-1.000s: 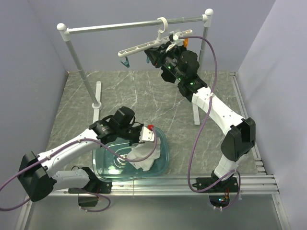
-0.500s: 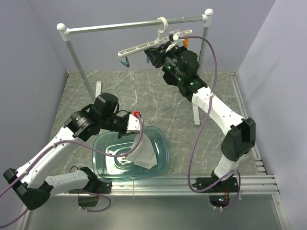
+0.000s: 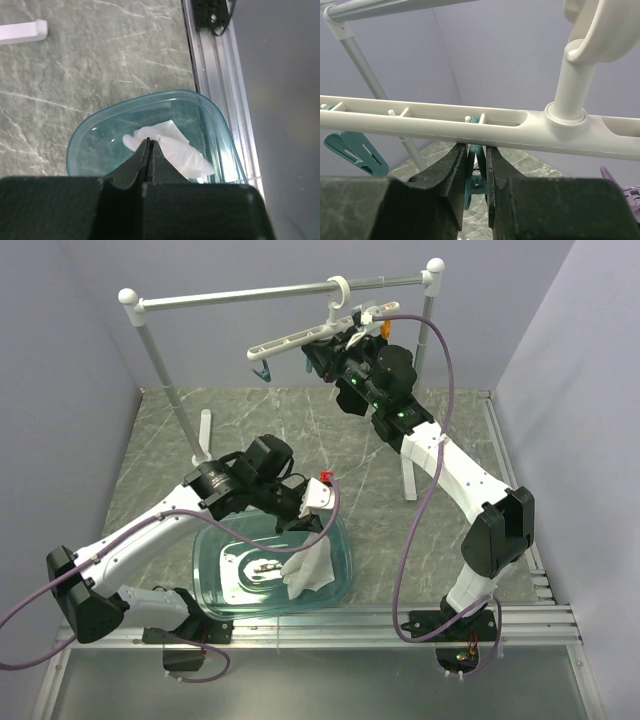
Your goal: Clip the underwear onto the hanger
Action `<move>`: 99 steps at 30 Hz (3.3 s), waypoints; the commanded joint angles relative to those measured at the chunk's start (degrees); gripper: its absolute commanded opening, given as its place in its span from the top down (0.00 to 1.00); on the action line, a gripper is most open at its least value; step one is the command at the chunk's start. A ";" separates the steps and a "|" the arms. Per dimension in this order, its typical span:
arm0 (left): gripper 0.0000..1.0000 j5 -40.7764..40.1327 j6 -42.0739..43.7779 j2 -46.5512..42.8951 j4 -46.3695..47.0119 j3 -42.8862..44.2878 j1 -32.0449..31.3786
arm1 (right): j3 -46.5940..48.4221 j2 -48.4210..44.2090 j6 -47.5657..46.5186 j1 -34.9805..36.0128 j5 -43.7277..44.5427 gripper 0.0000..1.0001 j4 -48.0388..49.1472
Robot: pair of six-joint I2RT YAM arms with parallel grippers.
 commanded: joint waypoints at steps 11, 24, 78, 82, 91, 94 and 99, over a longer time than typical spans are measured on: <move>1.00 3.10 2.71 -0.76 -20.27 22.83 13.66 | 1.32 -2.42 -1.12 -0.06 -1.93 1.00 -0.11; 1.00 3.01 0.26 -3.76 -25.30 17.49 12.96 | -0.17 -3.12 -1.21 0.64 -1.58 1.00 -0.46; 0.60 -5.78 -7.92 3.62 23.32 -29.37 4.26 | 0.44 -2.77 -3.14 0.38 -0.52 1.00 -2.04; 0.63 -7.45 -7.40 6.95 23.58 -28.67 3.73 | 0.27 -2.50 -2.79 0.38 -0.17 1.00 -1.87; 0.98 -8.86 -5.29 6.28 21.57 -27.27 3.56 | 0.88 -1.98 -2.88 0.29 0.09 1.00 -2.22; 1.00 -8.86 -4.41 1.89 17.10 -26.12 3.82 | 1.06 -1.89 -2.96 0.38 0.00 1.00 -2.22; 1.00 -7.54 -1.69 -4.54 8.74 -21.04 5.22 | 1.67 -1.62 -2.88 0.38 -0.43 1.00 -2.22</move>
